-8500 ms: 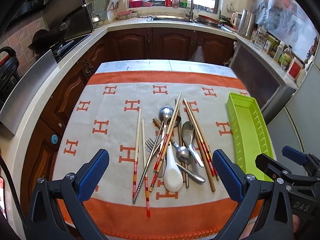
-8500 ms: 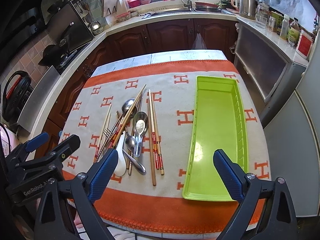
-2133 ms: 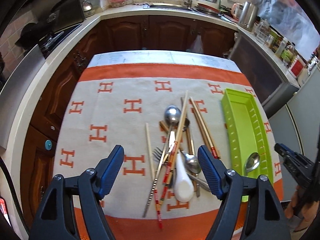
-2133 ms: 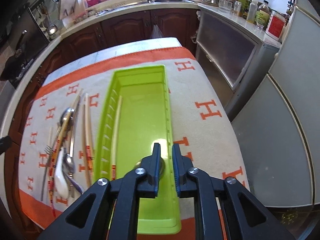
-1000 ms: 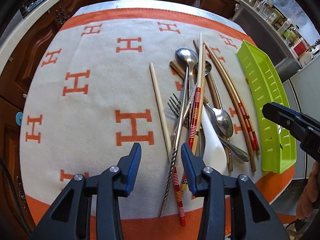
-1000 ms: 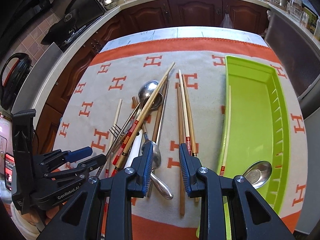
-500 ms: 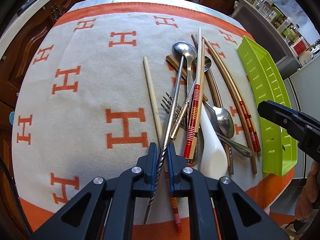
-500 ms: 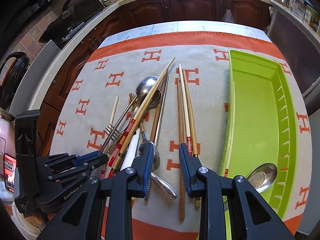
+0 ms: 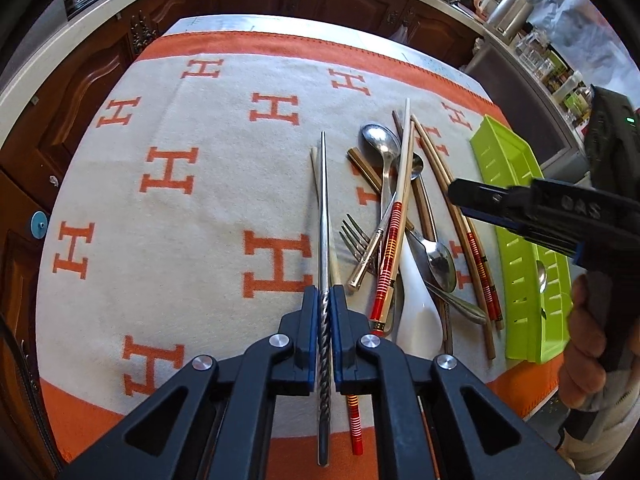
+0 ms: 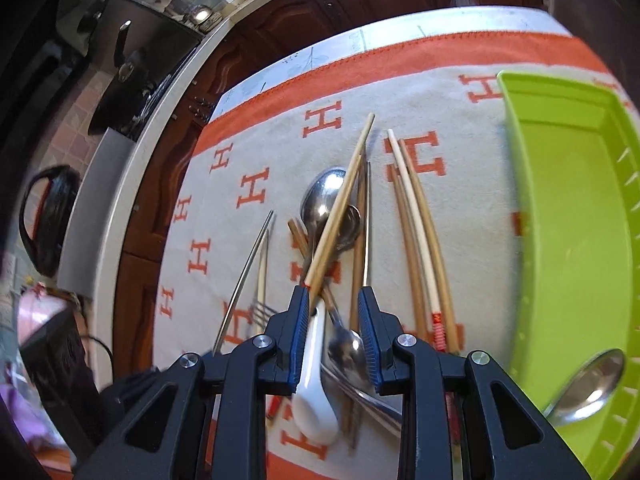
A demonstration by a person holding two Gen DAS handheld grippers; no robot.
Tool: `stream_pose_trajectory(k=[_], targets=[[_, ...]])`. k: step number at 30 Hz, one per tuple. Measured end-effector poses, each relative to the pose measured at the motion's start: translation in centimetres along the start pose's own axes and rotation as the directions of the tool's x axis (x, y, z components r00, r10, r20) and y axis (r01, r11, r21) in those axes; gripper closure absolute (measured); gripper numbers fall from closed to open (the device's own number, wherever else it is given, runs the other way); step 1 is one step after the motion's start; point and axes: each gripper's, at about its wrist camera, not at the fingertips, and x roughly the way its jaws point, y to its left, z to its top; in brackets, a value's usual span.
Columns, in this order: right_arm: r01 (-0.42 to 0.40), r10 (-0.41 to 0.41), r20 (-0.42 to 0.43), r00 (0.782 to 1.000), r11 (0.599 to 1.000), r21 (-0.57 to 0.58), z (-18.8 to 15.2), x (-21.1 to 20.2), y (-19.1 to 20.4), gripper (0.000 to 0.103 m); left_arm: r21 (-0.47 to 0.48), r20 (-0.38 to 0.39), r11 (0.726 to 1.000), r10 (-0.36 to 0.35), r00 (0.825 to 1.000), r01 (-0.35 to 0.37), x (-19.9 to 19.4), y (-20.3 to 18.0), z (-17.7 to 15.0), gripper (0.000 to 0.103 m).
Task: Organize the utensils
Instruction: 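Grasp a metal chopstick with the left gripper while the right gripper grasps a wooden chopstick, then lower the metal chopstick into the green tray while the right gripper places its chopstick there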
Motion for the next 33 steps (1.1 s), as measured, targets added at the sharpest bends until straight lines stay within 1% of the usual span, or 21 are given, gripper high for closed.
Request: stream_pose_trajectory(k=[4, 7, 9, 10, 11, 13, 15, 16, 20, 27, 31, 33], targets=[[-0.046, 0.048, -0.023, 0.999, 0.996, 0.075, 1.5, 2.4, -0.9, 0.082, -0.012, 0.019, 1.000, -0.011, 1.000, 0.011, -0.6, 0.5, -0.2, 0.099], [-0.076, 0.081, -0.037, 0.996, 0.990, 0.118, 1.9, 3.8, -1.5, 0.082, -0.016, 0.029, 1.000, -0.019, 0.999, 0.019, -1.0, 0.6, -0.3, 0.099], [-0.080, 0.086, -0.040, 0.995, 0.989, 0.126, 1.9, 4.5, -1.5, 0.083, -0.017, 0.032, 1.000, -0.025, 0.999, 0.026, -1.1, 0.7, -0.2, 0.099], [-0.078, 0.085, -0.043, 0.995, 0.989, 0.128, 1.9, 4.9, -1.5, 0.085, -0.019, 0.033, 0.999, -0.028, 0.999, 0.028, -1.1, 0.8, -0.2, 0.099], [-0.085, 0.091, -0.046, 0.995, 0.988, 0.133, 1.9, 5.4, -1.5, 0.089, -0.019, 0.032, 0.999, -0.030, 0.999, 0.031, -1.1, 0.9, -0.1, 0.099], [-0.113, 0.120, -0.041, 0.992, 0.983, 0.142, 1.8, 5.9, -1.6, 0.093, -0.021, 0.030, 0.999, -0.034, 0.999, 0.034, -1.0, 0.9, -0.1, 0.099], [-0.122, 0.128, -0.033, 0.991, 0.983, 0.140, 1.8, 6.1, -1.5, 0.094, -0.023, 0.029, 0.999, -0.038, 0.999, 0.039, -0.9, 0.9, -0.1, 0.099], [-0.127, 0.133, -0.031, 0.991, 0.982, 0.137, 1.8, 6.3, -1.3, 0.096, -0.024, 0.029, 0.999, -0.038, 0.999, 0.039, -0.9, 0.9, -0.1, 0.099], [-0.126, 0.131, -0.023, 0.991, 0.982, 0.143, 1.2, 6.2, -1.0, 0.097, -0.026, 0.039, 0.999, -0.036, 0.999, 0.037, -1.2, 0.9, -0.1, 0.099], [-0.166, 0.171, -0.011, 0.985, 0.972, 0.166, 0.0, 3.2, -1.3, 0.097, -0.013, 0.064, 0.999, -0.039, 0.997, 0.040, -2.2, 0.2, 0.1, 0.099], [-0.193, 0.192, 0.020, 0.981, 0.966, 0.172, -0.5, 0.5, -1.6, 0.097, 0.006, 0.080, 0.999, -0.047, 0.996, 0.047, -3.0, -0.8, 0.0, 0.099], [-0.204, 0.199, 0.049, 0.979, 0.965, 0.165, -0.9, -1.3, -1.9, 0.097, 0.018, 0.089, 0.998, -0.054, 0.995, 0.053, -3.5, -1.4, -0.1, 0.099]])
